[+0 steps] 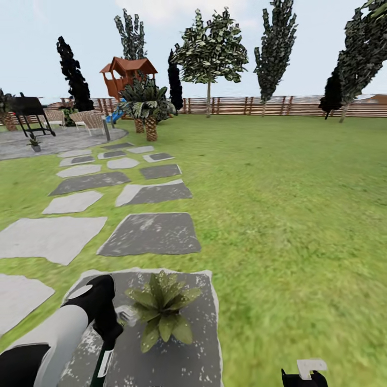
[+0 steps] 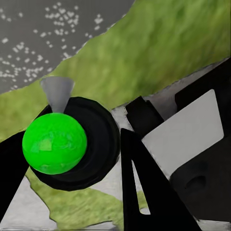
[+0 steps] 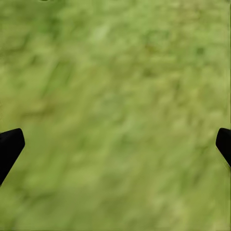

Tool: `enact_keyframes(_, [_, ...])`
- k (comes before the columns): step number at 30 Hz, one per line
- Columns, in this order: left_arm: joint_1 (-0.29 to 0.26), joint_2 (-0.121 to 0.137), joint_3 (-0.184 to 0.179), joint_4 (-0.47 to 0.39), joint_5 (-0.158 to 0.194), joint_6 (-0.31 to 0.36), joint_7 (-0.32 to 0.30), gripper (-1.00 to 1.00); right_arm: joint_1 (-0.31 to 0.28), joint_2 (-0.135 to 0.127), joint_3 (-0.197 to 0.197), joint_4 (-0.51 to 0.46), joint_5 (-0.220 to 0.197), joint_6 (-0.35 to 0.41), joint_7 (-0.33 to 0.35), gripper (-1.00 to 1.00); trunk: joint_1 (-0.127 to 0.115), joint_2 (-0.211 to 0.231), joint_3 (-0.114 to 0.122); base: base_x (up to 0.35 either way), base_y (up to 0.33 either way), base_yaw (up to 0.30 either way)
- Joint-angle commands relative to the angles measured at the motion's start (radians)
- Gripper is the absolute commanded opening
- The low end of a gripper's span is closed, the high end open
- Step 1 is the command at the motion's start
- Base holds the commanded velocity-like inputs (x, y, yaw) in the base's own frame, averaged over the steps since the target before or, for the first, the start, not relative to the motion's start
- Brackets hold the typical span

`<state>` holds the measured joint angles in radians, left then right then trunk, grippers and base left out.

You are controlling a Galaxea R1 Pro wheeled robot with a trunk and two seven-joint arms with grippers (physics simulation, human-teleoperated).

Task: Pick up the pesticide atomizer in the garden and spray insectifuge to fully cover both potted plants in the garden.

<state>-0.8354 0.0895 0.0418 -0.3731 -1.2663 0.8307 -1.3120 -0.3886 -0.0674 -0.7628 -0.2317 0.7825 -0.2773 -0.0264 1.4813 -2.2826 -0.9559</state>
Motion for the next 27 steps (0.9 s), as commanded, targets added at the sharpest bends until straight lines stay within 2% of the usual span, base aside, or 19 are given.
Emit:
enact_keyframes(1, [0.000,0.006,0.005,0.002,-0.008,0.009,-0.006,-1.00,-0.001,0.000,-0.007,0.002,0.011,-0.005,-0.003,1.00,0.000,0.000,-0.001,0.004,-0.141,0.234])
enact_keyframes(4, [0.001,0.020,0.002,0.008,-0.008,0.007,-0.004,-1.00,-0.001,0.000,-0.007,0.002,0.011,-0.005,-0.003,1.00,0.000,0.000,-0.001,0.001,-0.045,0.093])
enact_keyframes(9, [0.002,0.020,0.001,0.001,-0.007,0.009,0.013,-1.00,-0.001,0.000,-0.007,0.002,0.011,-0.005,-0.003,1.00,0.000,0.000,-0.001,0.000,-0.004,0.060])
enact_keyframes(13, [0.002,0.018,0.002,0.008,-0.007,0.010,0.037,-1.00,-0.001,0.000,-0.007,0.002,0.011,-0.005,-0.003,1.00,0.000,0.000,-0.001,0.000,0.000,0.251])
enact_keyframes(19, [0.002,0.013,0.004,0.011,0.001,0.010,0.042,-1.00,-0.001,0.000,-0.007,0.002,0.011,-0.005,-0.003,1.00,0.000,0.000,-0.001,0.007,-0.003,0.267])
enact_keyframes(27, [0.002,0.011,0.007,0.012,0.004,0.010,0.042,-1.00,-0.001,0.000,-0.008,0.002,0.011,-0.005,-0.003,1.00,0.000,0.000,-0.001,0.138,-0.185,0.036])
